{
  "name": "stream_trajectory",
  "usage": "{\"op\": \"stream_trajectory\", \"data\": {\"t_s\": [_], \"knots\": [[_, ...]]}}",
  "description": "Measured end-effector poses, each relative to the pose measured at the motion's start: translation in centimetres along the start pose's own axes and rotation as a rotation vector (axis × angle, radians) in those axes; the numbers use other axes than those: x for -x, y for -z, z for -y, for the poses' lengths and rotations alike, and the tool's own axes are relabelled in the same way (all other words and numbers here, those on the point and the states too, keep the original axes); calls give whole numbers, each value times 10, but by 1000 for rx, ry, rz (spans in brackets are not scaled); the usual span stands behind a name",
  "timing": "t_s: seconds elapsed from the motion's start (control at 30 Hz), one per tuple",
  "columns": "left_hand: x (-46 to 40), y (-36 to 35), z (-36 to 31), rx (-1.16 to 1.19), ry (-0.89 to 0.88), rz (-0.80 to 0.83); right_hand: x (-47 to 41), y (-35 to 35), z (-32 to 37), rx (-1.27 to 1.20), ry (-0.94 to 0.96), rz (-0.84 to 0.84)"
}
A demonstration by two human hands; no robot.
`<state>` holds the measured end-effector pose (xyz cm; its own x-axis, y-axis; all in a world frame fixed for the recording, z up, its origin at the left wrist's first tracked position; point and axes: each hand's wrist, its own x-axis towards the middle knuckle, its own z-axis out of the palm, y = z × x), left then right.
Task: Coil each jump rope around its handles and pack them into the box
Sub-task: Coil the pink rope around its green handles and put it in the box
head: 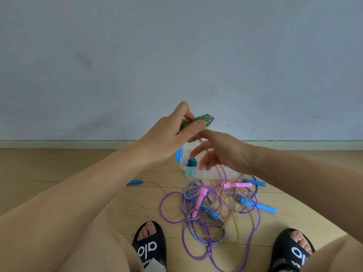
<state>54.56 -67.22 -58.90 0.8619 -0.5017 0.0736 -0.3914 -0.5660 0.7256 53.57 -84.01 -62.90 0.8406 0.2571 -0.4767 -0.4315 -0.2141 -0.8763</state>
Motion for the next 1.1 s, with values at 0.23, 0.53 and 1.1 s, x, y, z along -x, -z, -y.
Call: {"op": "stream_trajectory", "data": {"t_s": [0.23,0.53,1.1], "knots": [[1,0,-3,61,-19,4,1,-1,8,-361,220,77],[-3,9,12,-18,46,-82,3,1,7,-23,332,-95],[-15,-3,28,-557,-11,-56,3,-19,4,364,379,-331]]}}
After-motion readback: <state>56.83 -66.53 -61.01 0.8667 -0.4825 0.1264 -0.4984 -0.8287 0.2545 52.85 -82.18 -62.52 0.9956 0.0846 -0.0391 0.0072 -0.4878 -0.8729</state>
